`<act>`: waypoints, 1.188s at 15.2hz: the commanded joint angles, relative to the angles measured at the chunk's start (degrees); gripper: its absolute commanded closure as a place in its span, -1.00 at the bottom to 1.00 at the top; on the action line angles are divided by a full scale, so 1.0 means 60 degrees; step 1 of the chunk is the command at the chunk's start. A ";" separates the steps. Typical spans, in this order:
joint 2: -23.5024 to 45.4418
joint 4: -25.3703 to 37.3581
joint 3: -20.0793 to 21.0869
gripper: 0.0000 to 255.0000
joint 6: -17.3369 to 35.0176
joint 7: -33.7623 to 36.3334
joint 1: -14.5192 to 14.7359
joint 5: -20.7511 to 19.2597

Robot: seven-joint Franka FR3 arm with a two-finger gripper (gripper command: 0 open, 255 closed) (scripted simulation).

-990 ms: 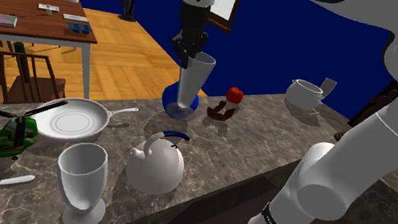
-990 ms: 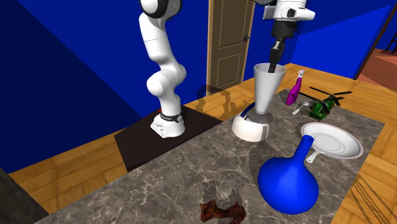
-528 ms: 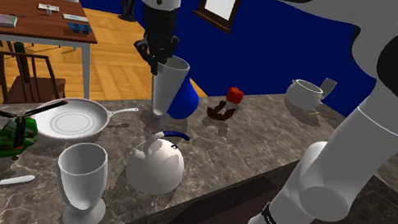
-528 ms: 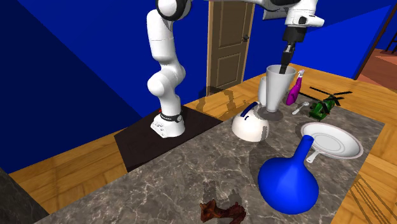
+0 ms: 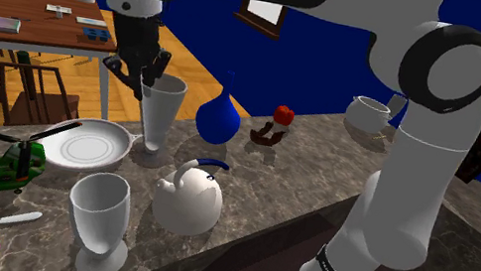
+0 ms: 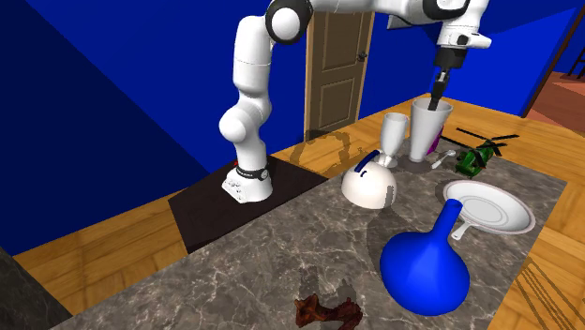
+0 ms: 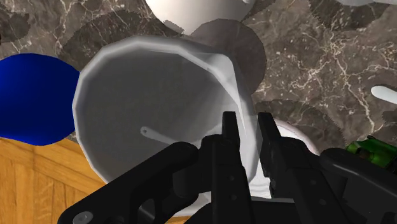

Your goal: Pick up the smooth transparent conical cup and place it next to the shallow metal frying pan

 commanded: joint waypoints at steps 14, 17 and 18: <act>0.2171 0.1396 0.0211 1.00 0.0513 0.1162 0.0910 -0.0656; 0.2173 0.1012 0.0202 1.00 0.0892 0.1218 0.0874 -0.0668; 0.2178 0.0892 0.0198 1.00 0.1016 0.1237 0.0863 -0.0674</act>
